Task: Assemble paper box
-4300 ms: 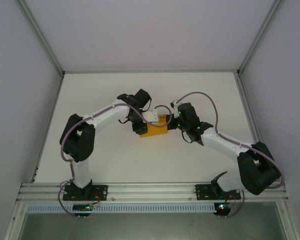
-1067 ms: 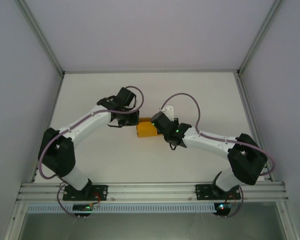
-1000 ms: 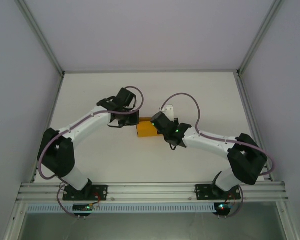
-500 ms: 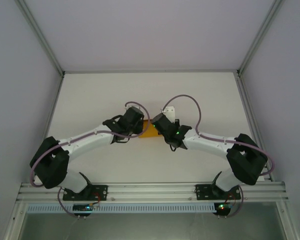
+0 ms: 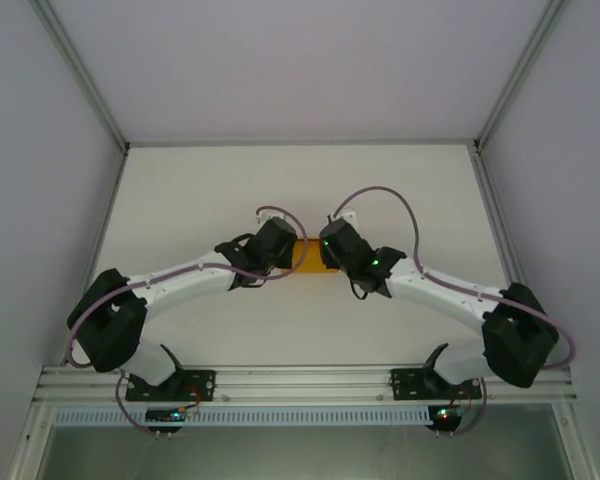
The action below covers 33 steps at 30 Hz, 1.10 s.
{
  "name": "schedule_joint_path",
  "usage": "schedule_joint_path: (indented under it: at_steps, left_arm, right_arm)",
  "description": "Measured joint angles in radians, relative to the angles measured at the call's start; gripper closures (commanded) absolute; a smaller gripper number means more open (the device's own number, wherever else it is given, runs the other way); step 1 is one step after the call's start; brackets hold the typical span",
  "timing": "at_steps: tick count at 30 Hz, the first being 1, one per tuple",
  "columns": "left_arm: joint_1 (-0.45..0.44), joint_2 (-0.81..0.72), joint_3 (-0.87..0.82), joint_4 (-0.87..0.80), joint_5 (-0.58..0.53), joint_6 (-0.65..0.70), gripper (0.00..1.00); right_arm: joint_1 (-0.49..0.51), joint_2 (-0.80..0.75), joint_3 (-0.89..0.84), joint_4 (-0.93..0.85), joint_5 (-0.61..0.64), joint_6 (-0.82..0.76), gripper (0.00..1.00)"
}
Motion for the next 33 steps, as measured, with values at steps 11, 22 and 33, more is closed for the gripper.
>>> schedule_joint_path:
  at_steps: [11, 22, 33]
  left_arm:
    - [-0.002, 0.027, 0.05, -0.023, 0.005, 0.024, 0.93]
    - [-0.001, 0.037, 0.077, -0.054, 0.014, 0.077, 0.78]
    - [0.007, 0.032, 0.112, -0.139, 0.054, 0.147, 0.43]
  right_arm:
    - [-0.128, -0.06, 0.008, 0.018, -0.121, -0.052, 0.34]
    - [-0.202, 0.053, 0.035, 0.023, -0.222, 0.014, 0.43]
    - [-0.206, 0.054, -0.044, 0.134, -0.22, 0.113, 0.54]
